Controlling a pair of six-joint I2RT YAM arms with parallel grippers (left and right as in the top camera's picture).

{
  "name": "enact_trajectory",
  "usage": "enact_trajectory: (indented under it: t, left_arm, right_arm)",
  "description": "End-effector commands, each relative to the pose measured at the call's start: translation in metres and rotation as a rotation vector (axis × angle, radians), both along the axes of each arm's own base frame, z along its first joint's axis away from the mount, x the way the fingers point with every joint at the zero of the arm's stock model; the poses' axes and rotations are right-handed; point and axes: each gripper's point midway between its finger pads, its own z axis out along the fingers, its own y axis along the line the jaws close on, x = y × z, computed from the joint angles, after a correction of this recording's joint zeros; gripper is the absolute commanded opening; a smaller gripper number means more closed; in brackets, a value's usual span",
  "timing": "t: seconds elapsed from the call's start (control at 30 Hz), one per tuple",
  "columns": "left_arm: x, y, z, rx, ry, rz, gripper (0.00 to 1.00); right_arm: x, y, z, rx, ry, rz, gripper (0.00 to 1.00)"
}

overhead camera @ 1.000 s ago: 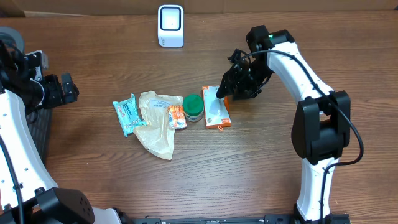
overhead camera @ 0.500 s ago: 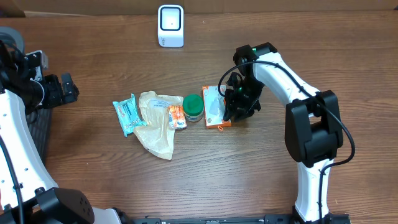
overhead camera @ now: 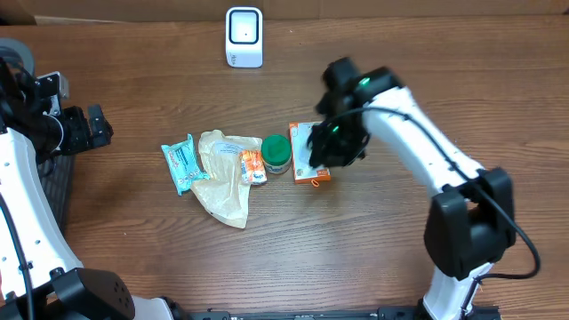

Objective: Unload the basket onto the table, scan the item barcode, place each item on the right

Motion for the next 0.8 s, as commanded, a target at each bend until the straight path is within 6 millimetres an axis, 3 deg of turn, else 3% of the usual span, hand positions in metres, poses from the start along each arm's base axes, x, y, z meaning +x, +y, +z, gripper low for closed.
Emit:
enact_trajectory:
  t: [0.0, 0.1, 0.2, 0.37, 0.63, 0.77]
  left_arm:
    - [0.001, -0.004, 0.002, 0.004, -0.011, -0.035, 1.00]
    - [0.001, -0.004, 0.002, 0.004, -0.010, -0.035, 1.00]
    - [0.001, -0.004, 0.002, 0.004, -0.011, -0.035, 1.00]
    - [0.001, -0.004, 0.002, 0.004, -0.011, -0.035, 1.00]
    - [0.001, -0.004, 0.002, 0.004, -0.011, -0.035, 1.00]
    - [0.001, -0.004, 0.002, 0.004, -0.011, -0.035, 1.00]
  right_arm:
    - [-0.016, -0.003, -0.037, -0.112, -0.004, 0.040, 0.21]
    - [-0.014, -0.009, -0.056, -0.210, -0.069, 0.047, 0.12]
    - [-0.006, -0.022, -0.064, -0.314, -0.136, 0.026, 0.10]
    - [0.004, -0.019, -0.070, -0.320, -0.196, 0.015, 0.10]
    - [-0.005, -0.022, -0.083, -0.319, -0.173, 0.025, 0.12]
    - [0.000, -0.020, -0.083, -0.311, -0.202, 0.044, 0.16]
